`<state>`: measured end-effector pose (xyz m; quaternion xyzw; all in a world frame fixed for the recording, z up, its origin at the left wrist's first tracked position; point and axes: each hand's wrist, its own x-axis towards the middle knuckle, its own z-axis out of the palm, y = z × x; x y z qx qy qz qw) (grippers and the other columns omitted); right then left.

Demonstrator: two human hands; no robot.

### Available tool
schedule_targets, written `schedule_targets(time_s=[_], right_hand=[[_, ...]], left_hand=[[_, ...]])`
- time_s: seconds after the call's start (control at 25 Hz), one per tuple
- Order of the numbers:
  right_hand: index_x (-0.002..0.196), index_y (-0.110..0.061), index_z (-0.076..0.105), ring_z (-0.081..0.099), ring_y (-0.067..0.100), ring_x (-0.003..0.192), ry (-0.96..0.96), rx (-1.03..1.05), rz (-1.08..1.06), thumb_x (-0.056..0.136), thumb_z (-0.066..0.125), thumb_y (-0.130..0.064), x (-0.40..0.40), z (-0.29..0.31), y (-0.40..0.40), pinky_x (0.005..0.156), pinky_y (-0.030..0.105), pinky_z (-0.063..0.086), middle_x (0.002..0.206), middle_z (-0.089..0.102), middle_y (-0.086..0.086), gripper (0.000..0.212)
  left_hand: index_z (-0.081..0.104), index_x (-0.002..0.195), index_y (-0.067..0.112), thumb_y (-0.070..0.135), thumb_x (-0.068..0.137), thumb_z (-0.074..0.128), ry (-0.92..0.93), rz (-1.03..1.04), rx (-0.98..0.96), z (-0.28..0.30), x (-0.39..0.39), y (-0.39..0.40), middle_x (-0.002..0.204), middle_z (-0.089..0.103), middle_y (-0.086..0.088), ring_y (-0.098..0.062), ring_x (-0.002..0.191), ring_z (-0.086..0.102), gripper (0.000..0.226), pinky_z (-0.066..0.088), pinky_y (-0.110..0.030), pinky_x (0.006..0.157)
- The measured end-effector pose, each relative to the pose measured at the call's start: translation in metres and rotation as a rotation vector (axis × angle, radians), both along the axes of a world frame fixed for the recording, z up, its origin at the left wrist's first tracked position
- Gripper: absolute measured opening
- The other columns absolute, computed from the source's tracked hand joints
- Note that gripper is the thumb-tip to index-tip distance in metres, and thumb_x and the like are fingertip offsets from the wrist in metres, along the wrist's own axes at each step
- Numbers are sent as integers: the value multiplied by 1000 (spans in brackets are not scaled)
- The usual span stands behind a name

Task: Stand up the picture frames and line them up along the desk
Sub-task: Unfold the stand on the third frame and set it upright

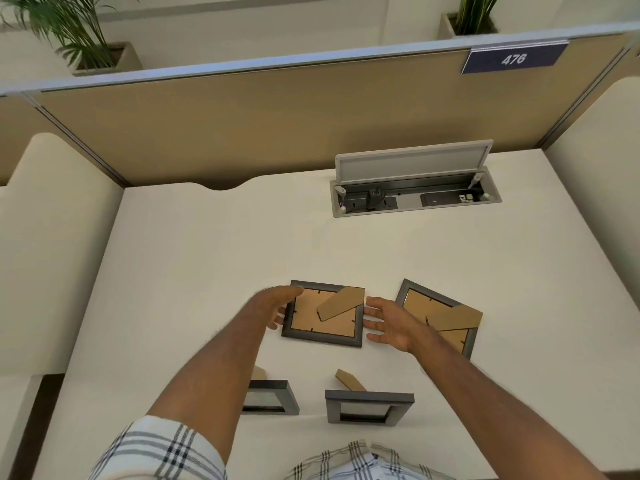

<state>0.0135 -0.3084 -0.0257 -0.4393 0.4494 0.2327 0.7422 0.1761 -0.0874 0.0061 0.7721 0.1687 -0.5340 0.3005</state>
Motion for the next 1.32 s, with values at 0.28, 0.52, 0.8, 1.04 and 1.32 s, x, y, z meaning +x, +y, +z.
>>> schedule_targets(time_s=[0.28, 0.52, 0.8, 1.04, 1.32], right_hand=[[124, -15, 65, 62, 26, 116, 37, -71, 11, 97, 59, -33, 3, 9, 3, 100, 42, 48, 131, 64, 7, 33], [135, -14, 54, 55, 26, 128, -109, -178, -206, 97, 61, -21, 14, 31, -2, 99, 38, 48, 135, 59, 6, 40], [149, -27, 37, 68, 20, 115, -316, -100, -129, 85, 75, -19, 22, 51, 6, 109, 40, 43, 122, 73, 0, 75], [155, -48, 12, 54, 13, 126, -492, -181, 326, 64, 91, -34, 23, 50, 15, 109, 36, 35, 131, 61, -13, 121], [130, -23, 58, 57, 19, 121, -537, -186, 506, 68, 89, -32, 26, 44, 9, 96, 29, 44, 127, 63, 0, 70]], left_hand=[[58, 133, 9, 28, 108, 50, -87, 119, -288, 20, -11, -11, 117, 69, -11, -28, 106, 66, 33, 55, -46, 96], [55, 137, 8, 26, 108, 50, -227, 175, -343, 47, -18, -21, 129, 66, -16, -33, 115, 64, 35, 55, -45, 87], [51, 135, 2, 15, 104, 55, -254, 439, -370, 64, -32, -28, 115, 66, -18, -33, 96, 69, 33, 62, -44, 68], [36, 132, 10, 5, 97, 56, -292, 509, -478, 77, -42, -32, 117, 58, -18, -33, 89, 74, 40, 63, -39, 55], [47, 124, 7, 18, 98, 63, -226, 515, -547, 75, -45, -25, 113, 54, -14, -39, 76, 78, 33, 64, -39, 62]])
